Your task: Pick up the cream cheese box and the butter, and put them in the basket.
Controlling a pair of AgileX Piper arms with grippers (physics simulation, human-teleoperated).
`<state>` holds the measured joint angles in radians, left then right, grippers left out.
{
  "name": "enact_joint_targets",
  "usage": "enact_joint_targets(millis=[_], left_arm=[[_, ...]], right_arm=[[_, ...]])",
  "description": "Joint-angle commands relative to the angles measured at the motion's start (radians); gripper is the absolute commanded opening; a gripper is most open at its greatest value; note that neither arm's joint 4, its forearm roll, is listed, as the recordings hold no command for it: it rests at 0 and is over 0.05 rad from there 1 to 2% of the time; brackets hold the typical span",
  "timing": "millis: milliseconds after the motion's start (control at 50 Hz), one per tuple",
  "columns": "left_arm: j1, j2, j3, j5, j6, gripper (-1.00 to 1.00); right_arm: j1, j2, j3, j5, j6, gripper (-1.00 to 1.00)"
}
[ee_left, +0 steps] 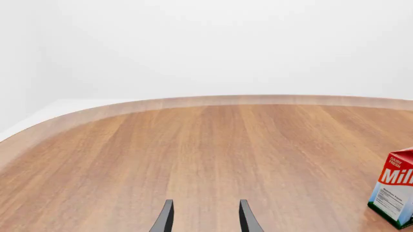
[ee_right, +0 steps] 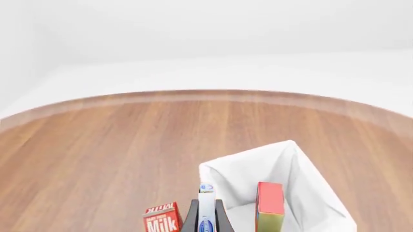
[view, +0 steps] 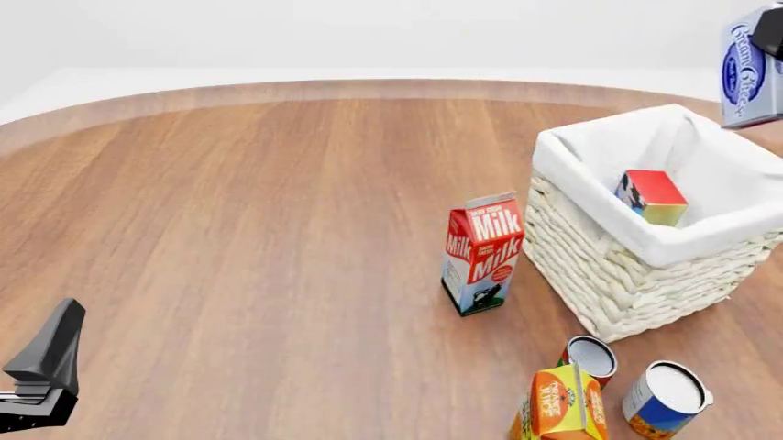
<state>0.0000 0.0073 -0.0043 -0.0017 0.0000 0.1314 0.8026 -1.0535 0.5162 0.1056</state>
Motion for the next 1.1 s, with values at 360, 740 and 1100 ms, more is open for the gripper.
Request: enact_joint_targets(millis=[360, 740, 1100], left_arm=[[0.0, 0.0, 0.0, 0.0, 0.0, 1.0], [0.0, 0.0, 0.0, 0.0, 0.0, 1.0], [0.0, 0.0, 0.0, 0.0, 0.0, 1.0]], right_arm=[[-0.055, 0.039, 0.029, -0.059, 0.004, -1.0], [-0.075, 0.083, 0.028, -0.085, 0.001, -1.0], [-0.107, 0.118, 0.019, -0.099, -0.002, -1.0]])
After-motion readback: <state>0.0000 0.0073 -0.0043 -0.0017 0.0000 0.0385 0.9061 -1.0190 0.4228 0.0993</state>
